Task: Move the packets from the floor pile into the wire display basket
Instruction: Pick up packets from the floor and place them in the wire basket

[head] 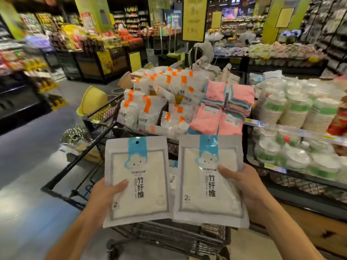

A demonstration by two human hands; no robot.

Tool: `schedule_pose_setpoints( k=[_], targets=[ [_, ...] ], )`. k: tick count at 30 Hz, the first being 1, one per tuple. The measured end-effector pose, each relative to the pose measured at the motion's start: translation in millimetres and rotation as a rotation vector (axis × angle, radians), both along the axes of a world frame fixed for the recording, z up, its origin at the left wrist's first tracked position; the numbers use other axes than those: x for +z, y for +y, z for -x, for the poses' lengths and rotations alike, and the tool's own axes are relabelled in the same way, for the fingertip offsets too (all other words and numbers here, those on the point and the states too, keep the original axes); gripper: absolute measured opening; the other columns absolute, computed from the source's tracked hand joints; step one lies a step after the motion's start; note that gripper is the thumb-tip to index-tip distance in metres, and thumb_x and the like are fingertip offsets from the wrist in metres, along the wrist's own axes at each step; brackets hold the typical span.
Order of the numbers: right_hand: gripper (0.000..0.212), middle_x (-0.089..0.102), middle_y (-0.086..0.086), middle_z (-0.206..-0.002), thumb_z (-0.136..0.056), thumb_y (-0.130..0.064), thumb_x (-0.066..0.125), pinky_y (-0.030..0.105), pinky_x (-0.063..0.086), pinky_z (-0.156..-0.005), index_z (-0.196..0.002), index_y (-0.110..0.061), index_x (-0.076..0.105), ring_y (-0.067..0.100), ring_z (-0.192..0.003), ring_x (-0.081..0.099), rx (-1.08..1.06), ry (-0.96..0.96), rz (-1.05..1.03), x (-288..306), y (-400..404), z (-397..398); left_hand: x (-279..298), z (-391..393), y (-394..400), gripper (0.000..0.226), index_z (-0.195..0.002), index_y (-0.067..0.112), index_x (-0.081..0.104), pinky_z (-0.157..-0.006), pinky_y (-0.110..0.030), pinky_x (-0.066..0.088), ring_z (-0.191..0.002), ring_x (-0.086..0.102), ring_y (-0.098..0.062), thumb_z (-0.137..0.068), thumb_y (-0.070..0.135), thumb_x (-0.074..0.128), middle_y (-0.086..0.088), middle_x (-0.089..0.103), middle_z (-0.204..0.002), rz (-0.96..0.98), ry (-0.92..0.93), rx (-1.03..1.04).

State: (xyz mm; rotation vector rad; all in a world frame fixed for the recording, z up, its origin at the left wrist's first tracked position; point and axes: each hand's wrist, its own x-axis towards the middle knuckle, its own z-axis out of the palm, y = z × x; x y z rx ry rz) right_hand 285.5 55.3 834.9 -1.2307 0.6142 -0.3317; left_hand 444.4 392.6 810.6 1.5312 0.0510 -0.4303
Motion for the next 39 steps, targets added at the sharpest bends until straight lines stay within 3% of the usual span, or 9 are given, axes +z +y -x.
schedule_pose_setpoints(
  k=[3,16,21,24,28,35,37,39],
  targets=[
    [0.035,0.077,0.019,-0.107,-0.086,-0.003,0.077,0.061,0.057,-0.092,-0.120,-0.001,0.069,0.039,-0.098,0.076,-0.017,0.020,-0.005,-8,25,-37,-5,-32,30,0.035,-0.120,0.006,0.067,-0.090,-0.056,0.058,-0.096,0.075,-0.037,-0.086,0.008,0.075,-0.017,0.077,-0.109,-0.014,0.005,0.021],
    [0.026,0.079,0.015,-0.102,-0.086,-0.001,0.078,0.055,0.061,-0.085,-0.111,-0.005,0.071,0.034,-0.089,0.078,-0.138,0.148,-0.022,-85,21,-141,-64,-136,27,0.035,-0.121,0.017,0.067,-0.089,-0.059,0.058,-0.099,0.075,-0.033,-0.088,0.008,0.076,-0.009,0.078,-0.108,-0.116,0.057,0.035],
    [0.036,0.078,0.014,-0.107,-0.083,-0.003,0.081,0.060,0.059,-0.090,-0.118,-0.005,0.070,0.036,-0.096,0.076,-0.165,0.216,-0.118,-131,-1,-179,-85,-173,14,0.035,-0.123,0.015,0.066,-0.089,-0.060,0.058,-0.100,0.075,-0.034,-0.091,0.006,0.072,-0.011,0.077,-0.111,-0.169,0.106,0.051],
    [0.033,0.079,0.012,-0.104,-0.084,-0.004,0.081,0.057,0.060,-0.088,-0.115,-0.009,0.071,0.033,-0.095,0.077,-0.168,0.255,-0.139,-147,-11,-203,-93,-197,2,0.033,-0.123,0.015,0.067,-0.082,-0.051,0.062,-0.098,0.076,-0.029,-0.091,0.004,0.071,-0.008,0.077,-0.110,-0.191,0.116,0.037],
    [0.026,0.079,0.010,-0.102,-0.086,-0.005,0.080,0.052,0.062,-0.084,-0.109,-0.012,0.070,0.029,-0.092,0.077,-0.159,0.312,-0.131,-164,-23,-238,-111,-234,-27,0.028,-0.115,0.014,0.066,-0.054,-0.028,0.059,-0.084,0.074,-0.018,-0.090,0.001,0.071,-0.002,0.076,-0.097,-0.218,0.139,0.055],
    [0.025,0.077,0.002,-0.094,-0.088,-0.003,0.077,0.028,0.060,-0.054,-0.107,-0.016,0.068,0.016,-0.079,0.077,-0.165,0.474,-0.092,-213,-21,-287,-176,-300,-58,0.023,-0.111,0.017,0.067,-0.055,-0.027,0.059,-0.085,0.075,-0.022,-0.091,0.005,0.072,-0.003,0.077,-0.096,-0.324,0.229,-0.051],
    [0.026,0.078,0.005,-0.097,-0.088,-0.004,0.077,0.033,0.063,-0.059,-0.110,-0.015,0.068,0.018,-0.080,0.078,-0.169,0.551,-0.084,-233,-18,-299,-200,-317,-62,0.022,-0.107,0.019,0.064,-0.053,-0.023,0.057,-0.085,0.072,-0.020,-0.092,0.004,0.072,0.001,0.073,-0.093,-0.367,0.247,-0.074],
    [0.033,0.078,0.008,-0.105,-0.088,-0.009,0.079,0.045,0.065,-0.073,-0.117,-0.014,0.066,0.024,-0.087,0.078,-0.175,0.631,-0.077,-253,-12,-307,-226,-332,-63,0.025,-0.110,0.018,0.065,-0.067,-0.032,0.061,-0.093,0.072,-0.024,-0.092,0.003,0.072,-0.003,0.074,-0.101,-0.403,0.292,-0.119]
  ],
)
